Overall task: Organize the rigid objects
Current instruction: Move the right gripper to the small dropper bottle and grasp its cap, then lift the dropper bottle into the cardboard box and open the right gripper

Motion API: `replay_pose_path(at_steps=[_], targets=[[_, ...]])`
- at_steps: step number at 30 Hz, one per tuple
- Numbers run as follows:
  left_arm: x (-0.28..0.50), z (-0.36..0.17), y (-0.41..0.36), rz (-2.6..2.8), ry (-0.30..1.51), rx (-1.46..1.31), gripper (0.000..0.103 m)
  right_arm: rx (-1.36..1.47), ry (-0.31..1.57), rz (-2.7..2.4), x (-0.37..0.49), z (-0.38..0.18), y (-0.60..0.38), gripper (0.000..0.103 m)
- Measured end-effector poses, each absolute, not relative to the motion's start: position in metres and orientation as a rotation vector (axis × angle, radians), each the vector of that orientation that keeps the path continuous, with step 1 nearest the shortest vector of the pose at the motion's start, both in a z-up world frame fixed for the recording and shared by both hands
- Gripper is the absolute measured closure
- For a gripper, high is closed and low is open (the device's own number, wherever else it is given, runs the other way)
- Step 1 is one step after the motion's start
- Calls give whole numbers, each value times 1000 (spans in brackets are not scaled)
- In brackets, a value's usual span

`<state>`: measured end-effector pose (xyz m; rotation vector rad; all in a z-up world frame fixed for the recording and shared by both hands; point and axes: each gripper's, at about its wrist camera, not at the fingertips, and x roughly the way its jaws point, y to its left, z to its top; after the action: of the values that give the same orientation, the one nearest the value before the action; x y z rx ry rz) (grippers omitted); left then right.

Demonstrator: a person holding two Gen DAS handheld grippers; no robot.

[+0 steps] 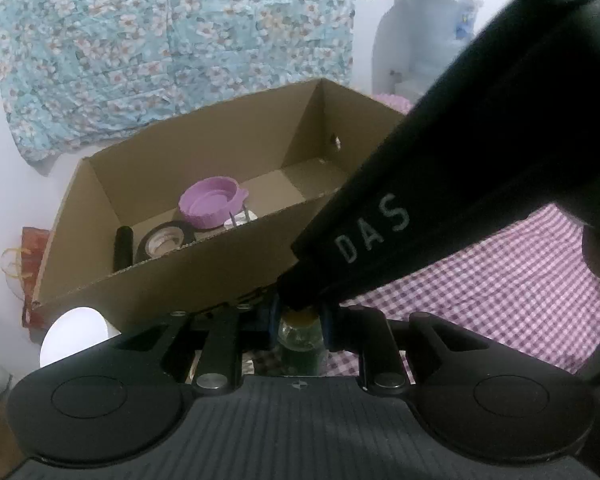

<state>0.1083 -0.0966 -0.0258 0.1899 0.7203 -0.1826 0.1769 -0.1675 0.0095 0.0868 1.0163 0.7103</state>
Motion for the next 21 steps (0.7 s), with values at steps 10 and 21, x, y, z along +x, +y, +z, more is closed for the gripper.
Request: replay_pose_path(at_steps=[10, 21], targets=[[93, 15, -102, -188, 645, 190, 84, 80, 937, 729, 158, 49, -179, 92], [137, 79, -102, -196, 519, 123, 84, 49, 730, 749, 175, 121, -195, 92]])
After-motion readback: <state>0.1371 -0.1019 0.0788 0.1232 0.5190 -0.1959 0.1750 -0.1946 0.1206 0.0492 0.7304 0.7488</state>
